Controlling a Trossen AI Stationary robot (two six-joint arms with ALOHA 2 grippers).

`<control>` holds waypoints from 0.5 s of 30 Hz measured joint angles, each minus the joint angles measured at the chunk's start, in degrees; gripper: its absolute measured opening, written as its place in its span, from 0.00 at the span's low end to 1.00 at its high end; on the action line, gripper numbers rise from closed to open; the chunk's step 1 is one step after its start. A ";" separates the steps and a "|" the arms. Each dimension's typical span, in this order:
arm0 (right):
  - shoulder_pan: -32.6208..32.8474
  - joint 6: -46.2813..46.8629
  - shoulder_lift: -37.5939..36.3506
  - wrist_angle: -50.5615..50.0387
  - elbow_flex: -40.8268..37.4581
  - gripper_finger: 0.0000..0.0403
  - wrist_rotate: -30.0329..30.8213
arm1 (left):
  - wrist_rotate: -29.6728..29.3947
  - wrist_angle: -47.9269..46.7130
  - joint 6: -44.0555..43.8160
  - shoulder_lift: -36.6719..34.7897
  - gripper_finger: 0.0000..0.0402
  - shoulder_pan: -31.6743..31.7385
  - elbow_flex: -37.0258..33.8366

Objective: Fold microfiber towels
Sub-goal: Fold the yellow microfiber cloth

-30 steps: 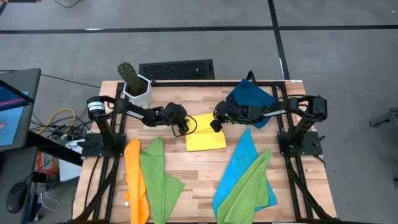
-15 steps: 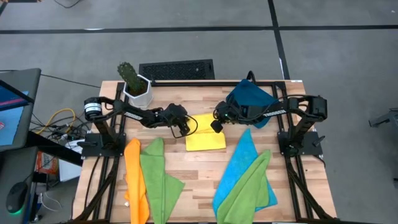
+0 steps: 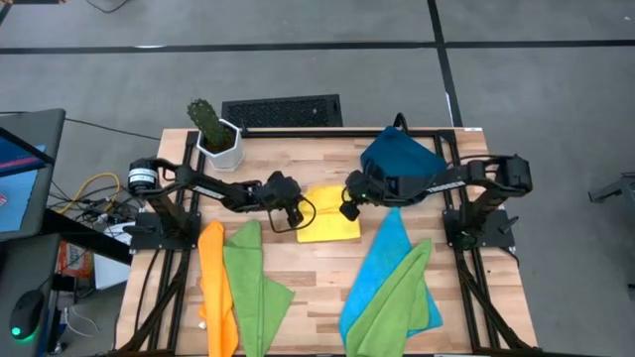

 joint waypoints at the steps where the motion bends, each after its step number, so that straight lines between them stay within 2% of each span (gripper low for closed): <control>1: 0.46 0.00 -0.74 -0.46 0.08 0.04 0.12 | -0.09 -0.33 0.00 -0.27 0.02 -0.31 0.06; 8: 5.02 0.79 -3.96 -4.25 0.08 0.05 0.81 | -0.78 -1.71 -1.27 -2.05 0.02 -3.04 0.01; 15: 9.77 3.49 -3.33 -6.73 0.08 0.04 3.45 | -1.77 -2.53 -1.97 -3.76 0.02 -7.10 0.01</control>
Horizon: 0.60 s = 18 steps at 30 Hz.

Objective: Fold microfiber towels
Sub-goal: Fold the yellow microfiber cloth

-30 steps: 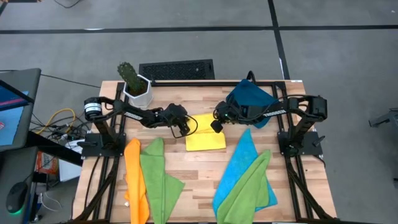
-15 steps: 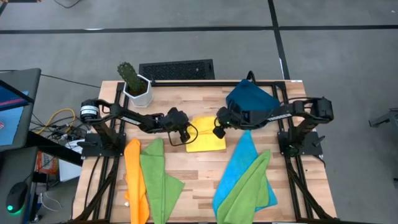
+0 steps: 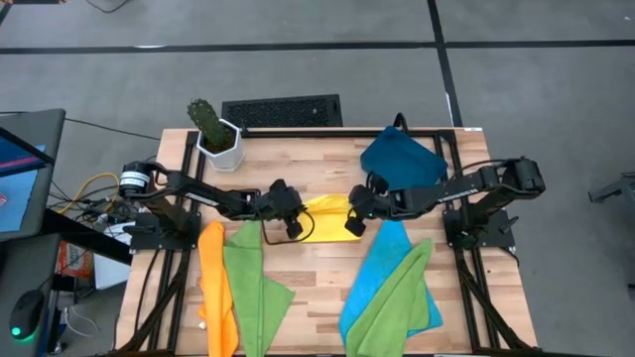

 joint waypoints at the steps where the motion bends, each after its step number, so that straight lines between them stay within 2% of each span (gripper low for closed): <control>1: 0.53 0.27 0.12 -0.26 -0.05 0.05 0.19 | -0.74 -0.71 -0.23 -0.46 0.02 -0.59 0.00; 7: 3.28 2.28 0.70 -0.85 -0.04 0.06 1.64 | -3.59 -0.94 -1.02 -2.51 0.02 -4.14 0.00; 18: 7.27 5.74 0.70 -2.66 -1.01 0.07 4.60 | -4.79 -0.96 -5.02 -2.53 0.02 -9.62 0.00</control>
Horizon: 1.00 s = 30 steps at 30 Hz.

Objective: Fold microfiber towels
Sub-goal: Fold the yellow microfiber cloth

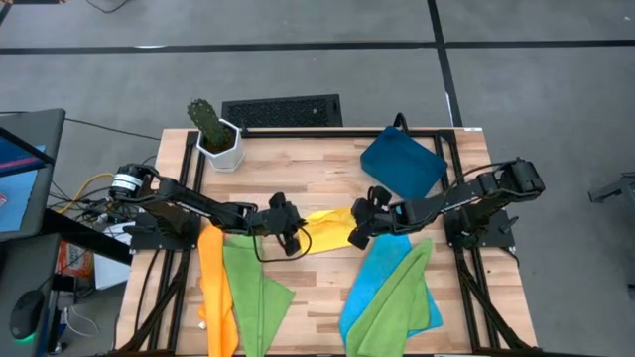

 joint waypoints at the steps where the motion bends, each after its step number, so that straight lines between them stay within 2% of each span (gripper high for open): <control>1: 0.24 0.42 0.00 -0.38 -0.38 0.07 0.16 | -0.02 0.09 -0.22 0.00 0.02 -0.49 0.00; 13: 1.46 1.85 0.00 0.29 -2.29 0.09 0.29 | -0.38 3.36 -1.53 0.09 0.02 -6.02 0.00; 30: 4.02 0.89 -0.02 -0.19 -2.33 0.09 -0.78 | 0.75 6.96 -3.03 1.60 0.02 -8.55 -0.02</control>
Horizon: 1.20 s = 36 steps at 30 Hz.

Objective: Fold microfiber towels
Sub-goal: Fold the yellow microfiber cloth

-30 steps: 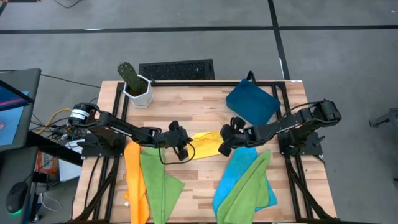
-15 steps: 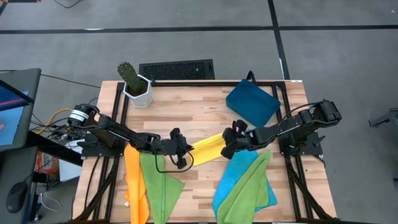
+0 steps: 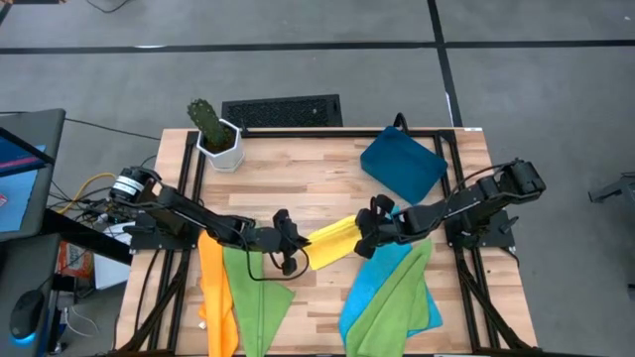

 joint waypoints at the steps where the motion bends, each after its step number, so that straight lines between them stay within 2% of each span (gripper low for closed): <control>1: 0.19 -0.02 0.00 -0.24 -0.01 0.09 -0.01 | 0.71 1.30 -0.01 0.66 0.02 -0.01 0.03; 9: 1.12 -0.06 0.00 -0.69 -0.09 0.11 0.01 | 4.68 3.41 -0.85 3.18 0.02 -0.09 0.98; 18: 1.07 -0.64 0.00 -2.42 -0.09 0.20 -0.01 | 9.01 3.28 -1.01 5.35 0.02 -0.35 3.37; 29: 1.13 -3.08 -0.32 -2.71 -0.11 0.32 0.06 | 8.97 7.30 -1.82 5.30 0.02 -1.88 3.39; 36: 1.13 -3.15 -1.89 -2.21 0.06 0.36 0.23 | 8.17 8.66 -1.88 5.30 0.02 -1.86 3.95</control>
